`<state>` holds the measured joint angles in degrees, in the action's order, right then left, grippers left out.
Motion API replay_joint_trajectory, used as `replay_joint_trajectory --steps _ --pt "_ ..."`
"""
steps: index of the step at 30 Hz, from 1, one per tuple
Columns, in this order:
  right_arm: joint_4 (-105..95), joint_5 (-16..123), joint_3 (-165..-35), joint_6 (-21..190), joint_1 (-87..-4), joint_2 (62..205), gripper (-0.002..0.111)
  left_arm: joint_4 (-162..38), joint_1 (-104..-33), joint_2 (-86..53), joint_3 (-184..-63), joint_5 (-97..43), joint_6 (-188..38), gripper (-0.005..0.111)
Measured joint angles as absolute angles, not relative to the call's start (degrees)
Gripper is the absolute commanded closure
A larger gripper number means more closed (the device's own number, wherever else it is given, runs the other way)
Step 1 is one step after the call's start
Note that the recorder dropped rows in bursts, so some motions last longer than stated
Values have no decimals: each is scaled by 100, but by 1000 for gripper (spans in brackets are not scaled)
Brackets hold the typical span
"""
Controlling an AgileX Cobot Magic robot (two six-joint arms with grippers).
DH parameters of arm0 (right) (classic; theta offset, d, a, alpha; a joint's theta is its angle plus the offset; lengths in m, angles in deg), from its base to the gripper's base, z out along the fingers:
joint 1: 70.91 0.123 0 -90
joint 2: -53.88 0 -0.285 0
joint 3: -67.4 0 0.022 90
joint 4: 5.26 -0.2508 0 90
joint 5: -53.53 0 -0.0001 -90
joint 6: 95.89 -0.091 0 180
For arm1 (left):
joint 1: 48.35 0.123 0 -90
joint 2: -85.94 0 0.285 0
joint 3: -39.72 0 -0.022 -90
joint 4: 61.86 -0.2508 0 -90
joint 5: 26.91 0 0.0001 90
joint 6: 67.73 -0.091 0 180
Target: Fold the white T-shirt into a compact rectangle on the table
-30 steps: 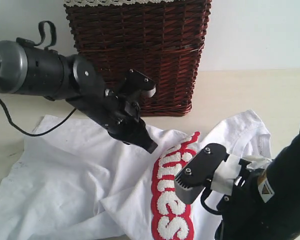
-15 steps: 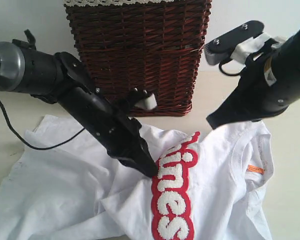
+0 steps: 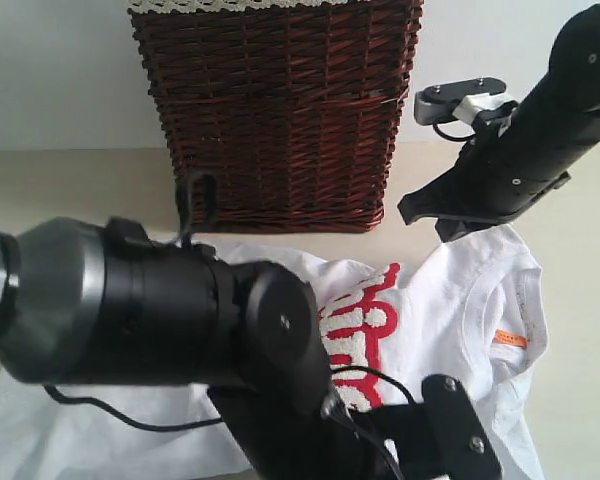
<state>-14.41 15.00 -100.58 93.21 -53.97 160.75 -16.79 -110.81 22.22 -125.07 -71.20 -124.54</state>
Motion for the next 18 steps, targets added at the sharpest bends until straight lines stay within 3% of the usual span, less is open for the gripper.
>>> replay_joint_trajectory --steps 8,18 --pt "-1541 1632 -10193 9378 -5399 16728 108 -1852 -11370 2745 -12469 -6369 -11768 107" --pt "-1605 1731 -10453 9400 -5399 16791 108 -1967 -11466 2979 -12532 -7166 -11145 107"
